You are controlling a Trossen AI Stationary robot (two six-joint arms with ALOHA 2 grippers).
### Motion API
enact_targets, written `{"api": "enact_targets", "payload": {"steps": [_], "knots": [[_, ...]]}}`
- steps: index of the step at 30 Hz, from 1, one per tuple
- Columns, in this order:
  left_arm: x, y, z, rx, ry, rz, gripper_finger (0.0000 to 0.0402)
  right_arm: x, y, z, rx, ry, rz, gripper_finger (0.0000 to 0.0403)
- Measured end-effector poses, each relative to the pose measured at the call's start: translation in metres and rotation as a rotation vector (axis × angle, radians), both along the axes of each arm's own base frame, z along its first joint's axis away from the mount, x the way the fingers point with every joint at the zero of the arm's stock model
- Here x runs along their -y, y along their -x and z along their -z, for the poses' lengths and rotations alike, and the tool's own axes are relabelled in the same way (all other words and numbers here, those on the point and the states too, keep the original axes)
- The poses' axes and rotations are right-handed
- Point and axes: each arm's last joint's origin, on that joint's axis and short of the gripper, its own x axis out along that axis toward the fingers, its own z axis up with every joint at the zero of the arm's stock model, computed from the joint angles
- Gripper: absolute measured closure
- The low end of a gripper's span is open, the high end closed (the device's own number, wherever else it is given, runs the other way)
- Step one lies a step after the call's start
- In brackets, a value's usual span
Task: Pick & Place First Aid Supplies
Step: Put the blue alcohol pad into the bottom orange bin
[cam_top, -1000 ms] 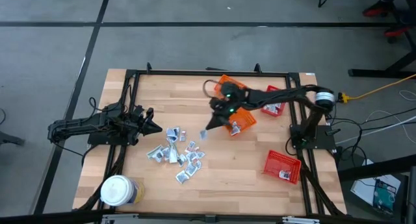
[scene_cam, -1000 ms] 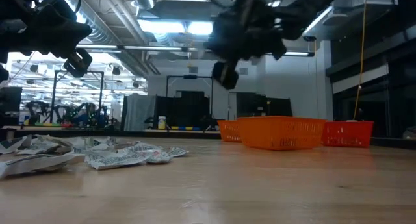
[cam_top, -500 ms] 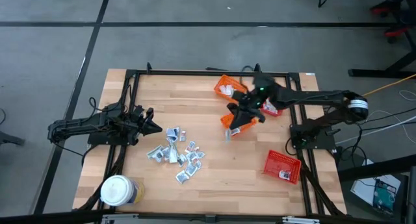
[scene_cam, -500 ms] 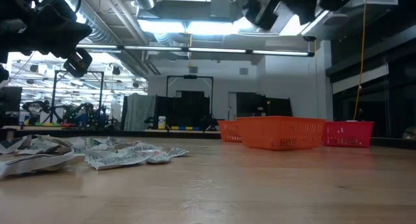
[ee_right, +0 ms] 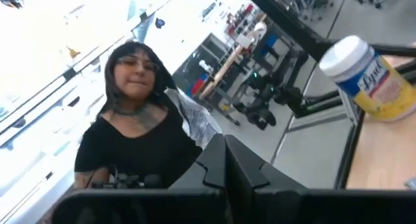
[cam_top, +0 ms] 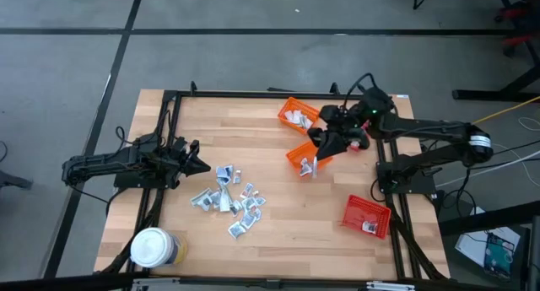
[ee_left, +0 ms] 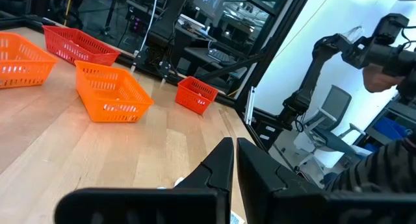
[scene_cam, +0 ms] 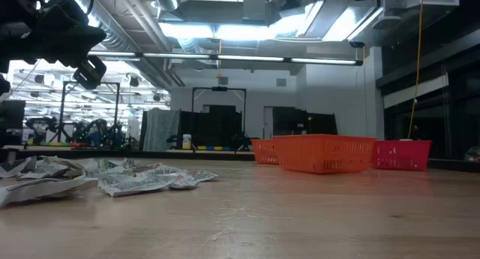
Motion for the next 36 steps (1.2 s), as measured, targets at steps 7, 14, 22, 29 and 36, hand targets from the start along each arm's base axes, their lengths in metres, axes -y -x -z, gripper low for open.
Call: {"api": "enact_targets", "payload": {"steps": [7, 14, 22, 29, 36], "knots": [[0.0, 0.0, 0.0, 0.0, 0.0, 0.0, 0.0386, -0.001, 0.006, -0.007, 0.005, -0.042, 0.044, 0.0403], [0.0, 0.0, 0.0, 0.001, 0.0, 0.0, 0.0386, -0.001, 0.01, -0.014, 0.038, -0.072, 0.068, 0.0403], [0.0, 0.0, 0.0, 0.0, 0.0, 0.0, 0.0386, -0.002, 0.012, -0.016, 0.033, -0.095, 0.067, 0.0403], [0.0, 0.0, 0.0, 0.0, 0.0, 0.0, 0.0386, 0.0, 0.012, -0.012, -0.024, -0.094, 0.048, 0.0403], [0.0, 0.0, 0.0, 0.0, 0.0, 0.0, 0.0386, 0.008, 0.01, 0.014, -0.242, -0.049, -0.018, 0.0403]]}}
